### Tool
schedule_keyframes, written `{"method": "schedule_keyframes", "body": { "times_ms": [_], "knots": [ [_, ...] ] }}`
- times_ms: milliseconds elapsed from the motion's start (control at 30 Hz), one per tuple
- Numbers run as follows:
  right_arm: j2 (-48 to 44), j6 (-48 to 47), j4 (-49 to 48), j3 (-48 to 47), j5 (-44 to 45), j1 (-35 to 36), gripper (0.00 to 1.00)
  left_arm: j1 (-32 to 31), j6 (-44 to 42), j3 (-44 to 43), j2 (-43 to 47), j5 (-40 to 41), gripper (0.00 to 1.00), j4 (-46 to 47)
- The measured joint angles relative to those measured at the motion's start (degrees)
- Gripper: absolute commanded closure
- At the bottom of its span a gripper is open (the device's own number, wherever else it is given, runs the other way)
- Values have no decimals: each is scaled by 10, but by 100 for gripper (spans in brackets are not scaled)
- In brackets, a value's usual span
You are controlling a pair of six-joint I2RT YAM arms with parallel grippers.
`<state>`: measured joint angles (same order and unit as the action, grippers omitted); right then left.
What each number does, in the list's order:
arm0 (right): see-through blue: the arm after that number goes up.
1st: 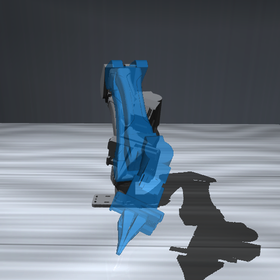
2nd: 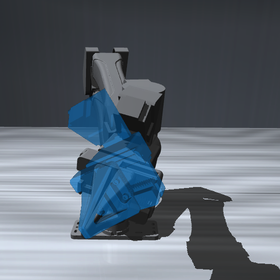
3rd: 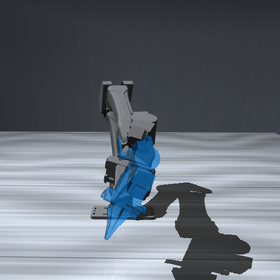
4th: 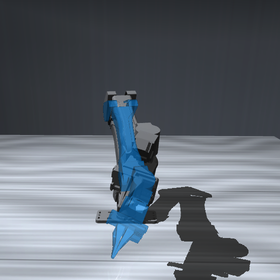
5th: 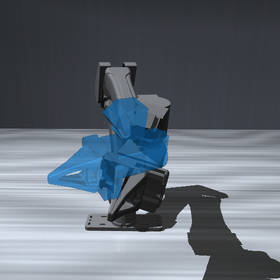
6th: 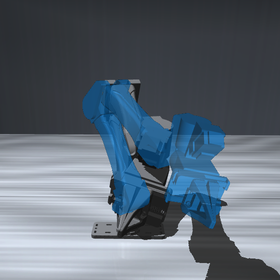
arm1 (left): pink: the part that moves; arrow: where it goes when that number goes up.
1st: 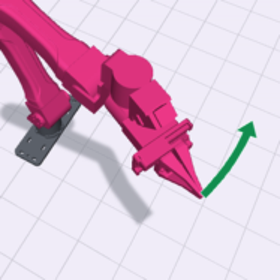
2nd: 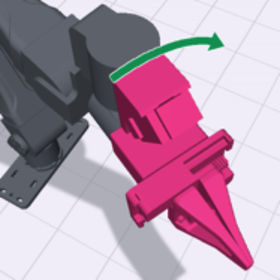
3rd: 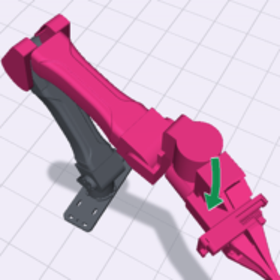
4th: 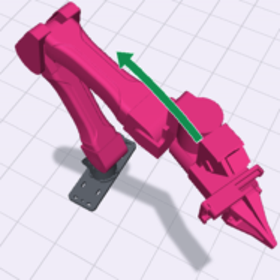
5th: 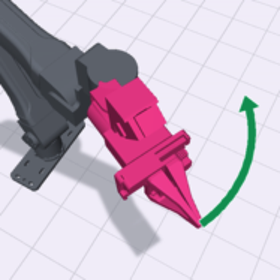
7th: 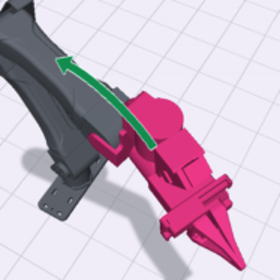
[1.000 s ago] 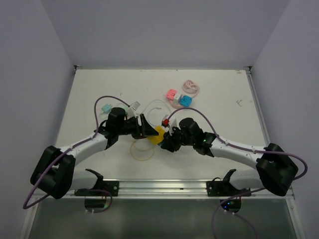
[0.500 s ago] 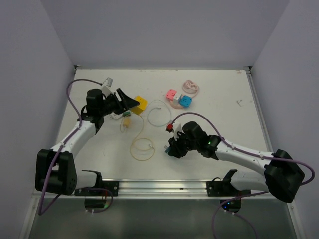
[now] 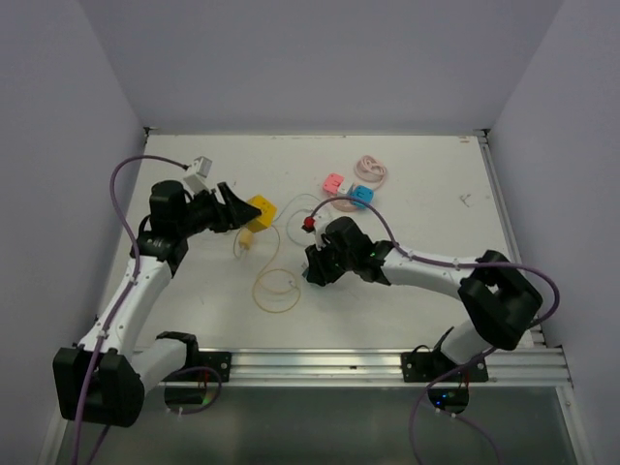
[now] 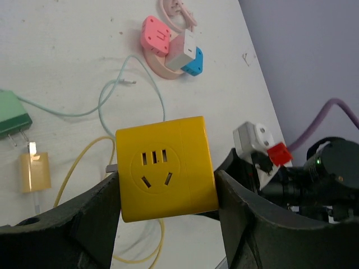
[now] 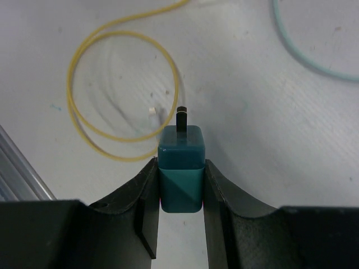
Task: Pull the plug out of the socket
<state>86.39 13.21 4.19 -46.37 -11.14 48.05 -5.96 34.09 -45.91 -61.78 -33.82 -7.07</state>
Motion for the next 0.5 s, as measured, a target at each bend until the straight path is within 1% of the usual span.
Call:
{"method": "schedule_keyframes", "body": {
  "times_ms": [133, 233, 267, 333, 367, 400, 433, 500],
  "knots": [
    [92, 22, -33, -73, 0, -7, 100, 0, -29, 34, 57, 9, 100, -53],
    [164, 36, -50, -139, -4, -9, 93, 0, -44, 56, 85, 36, 100, -91],
    [183, 39, -54, -157, -6, -10, 88, 0, -48, 63, 93, 49, 100, -103],
    [225, 49, -60, -198, -8, -10, 82, 0, -52, 73, 106, 75, 100, -123],
    [242, 55, -64, -214, -9, -10, 74, 0, -53, 76, 111, 91, 100, -136],
    [255, 60, -65, -228, -10, -11, 69, 0, -55, 78, 115, 109, 100, -146],
    [266, 64, -65, -239, -10, -12, 57, 0, -57, 78, 117, 126, 100, -154],
    [278, 73, -64, -256, -12, -12, 49, 0, -58, 78, 120, 165, 100, -167]
  ]
}}
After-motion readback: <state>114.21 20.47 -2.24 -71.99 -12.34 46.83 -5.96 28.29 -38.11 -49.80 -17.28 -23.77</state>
